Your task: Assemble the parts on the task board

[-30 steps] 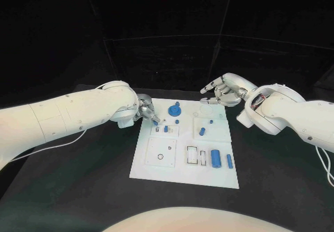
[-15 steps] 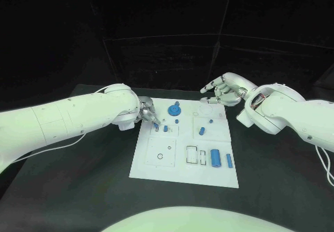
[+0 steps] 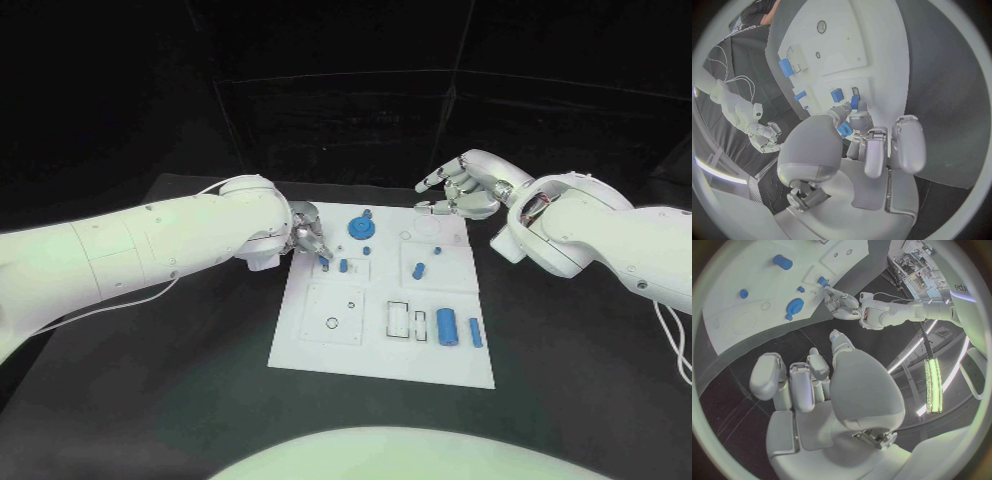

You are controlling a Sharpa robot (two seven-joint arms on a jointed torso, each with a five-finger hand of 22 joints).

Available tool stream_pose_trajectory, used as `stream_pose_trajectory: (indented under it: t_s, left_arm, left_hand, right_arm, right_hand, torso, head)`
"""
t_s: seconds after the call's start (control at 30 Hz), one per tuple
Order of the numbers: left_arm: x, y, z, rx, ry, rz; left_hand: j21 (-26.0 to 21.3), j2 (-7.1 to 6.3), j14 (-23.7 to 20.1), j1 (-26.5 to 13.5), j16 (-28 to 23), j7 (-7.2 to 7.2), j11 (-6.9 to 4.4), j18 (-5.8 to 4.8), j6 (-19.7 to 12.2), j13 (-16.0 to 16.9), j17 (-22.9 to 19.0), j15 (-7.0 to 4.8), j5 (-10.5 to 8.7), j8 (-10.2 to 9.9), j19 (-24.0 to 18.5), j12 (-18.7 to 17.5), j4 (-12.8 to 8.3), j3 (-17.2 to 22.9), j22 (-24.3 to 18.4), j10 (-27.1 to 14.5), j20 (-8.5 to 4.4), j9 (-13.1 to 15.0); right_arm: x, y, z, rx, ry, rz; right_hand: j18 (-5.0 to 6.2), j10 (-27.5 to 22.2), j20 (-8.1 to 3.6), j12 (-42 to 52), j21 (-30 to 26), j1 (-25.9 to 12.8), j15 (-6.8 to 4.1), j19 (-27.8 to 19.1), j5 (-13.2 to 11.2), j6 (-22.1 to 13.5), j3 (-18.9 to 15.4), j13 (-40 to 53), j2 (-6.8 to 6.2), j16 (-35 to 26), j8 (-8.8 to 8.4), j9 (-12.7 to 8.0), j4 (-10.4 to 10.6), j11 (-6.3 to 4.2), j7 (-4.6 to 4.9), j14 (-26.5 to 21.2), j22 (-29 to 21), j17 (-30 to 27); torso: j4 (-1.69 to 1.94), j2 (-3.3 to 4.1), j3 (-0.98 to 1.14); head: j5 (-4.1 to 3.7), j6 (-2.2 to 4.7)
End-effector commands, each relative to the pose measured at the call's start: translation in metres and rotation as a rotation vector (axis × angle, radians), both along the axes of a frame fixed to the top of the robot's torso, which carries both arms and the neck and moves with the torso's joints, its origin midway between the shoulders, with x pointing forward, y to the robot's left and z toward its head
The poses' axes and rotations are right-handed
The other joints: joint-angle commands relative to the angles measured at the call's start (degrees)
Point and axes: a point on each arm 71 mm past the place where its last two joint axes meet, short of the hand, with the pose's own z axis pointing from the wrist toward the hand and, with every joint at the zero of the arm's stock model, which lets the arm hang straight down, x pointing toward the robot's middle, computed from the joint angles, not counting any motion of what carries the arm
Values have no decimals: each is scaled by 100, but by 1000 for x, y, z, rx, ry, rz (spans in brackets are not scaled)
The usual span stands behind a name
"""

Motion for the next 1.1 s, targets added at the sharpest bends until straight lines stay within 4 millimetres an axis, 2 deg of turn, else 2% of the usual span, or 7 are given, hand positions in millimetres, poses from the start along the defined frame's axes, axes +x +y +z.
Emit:
stream_pose_trajectory:
  t_s: [0.03,0.3,0.67,0.9,1.1]
  left_arm:
    - [-1,-1,-2,16,8,-13]
    - [-2,1,-3,29,24,-15]
    - [-3,3,-5,50,51,-21]
    - [-4,2,-5,52,58,-31]
    - [-5,3,-5,50,59,-34]
  left_hand:
    - [-26,28,606,30,18,-28,-9,20,1,4,1509,-47,22,19,75,-5,-594,640,4,24,-40,13]
    - [-27,25,606,21,18,-28,-9,21,1,9,1509,-47,22,24,74,0,-592,648,2,28,-40,16]
    - [-28,15,606,6,18,-29,-9,21,0,-5,1509,-47,22,32,74,-10,-592,660,2,23,-40,21]
    - [-25,2,606,3,18,-32,-12,19,-2,-5,1509,-47,22,40,76,-11,-603,676,8,24,-40,26]
    - [-24,-29,606,4,18,-35,-15,19,-7,-27,1509,-48,22,60,76,-29,-635,724,12,18,-41,39]
  right_arm:
    - [0,2,1,5,-2,12]
    - [0,1,1,4,-1,11]
    - [1,0,1,2,1,9]
    - [1,0,1,2,1,9]
    - [1,0,1,2,1,9]
  right_hand:
    - [88,-44,-4,-14,-35,24,-31,-44,21,-33,-38,-6,48,-15,19,-1,3,-7,-21,256,-6,20]
    - [88,-44,-4,-14,-35,24,-31,-44,21,-33,-38,-6,48,-15,19,-1,3,-7,-21,256,-6,20]
    - [89,-42,-4,-11,-38,25,-32,-45,32,-32,-42,-3,58,-18,22,-1,9,-8,-21,256,-10,19]
    - [88,-40,-5,-7,-38,27,-32,-43,35,-30,-43,1,60,-18,24,-1,9,-8,-22,256,-8,21]
    - [88,-40,-5,-7,-38,27,-32,-43,35,-30,-43,1,60,-18,24,-1,9,-8,-22,256,-8,21]
  torso:
    - [3,-1,-2]
    - [5,-2,1]
    - [-7,4,2]
    - [7,0,0]
    - [1,0,2]
  head:
    - [2,-9]
    - [28,-9]
    - [28,-29]
    - [24,-43]
    - [28,-45]
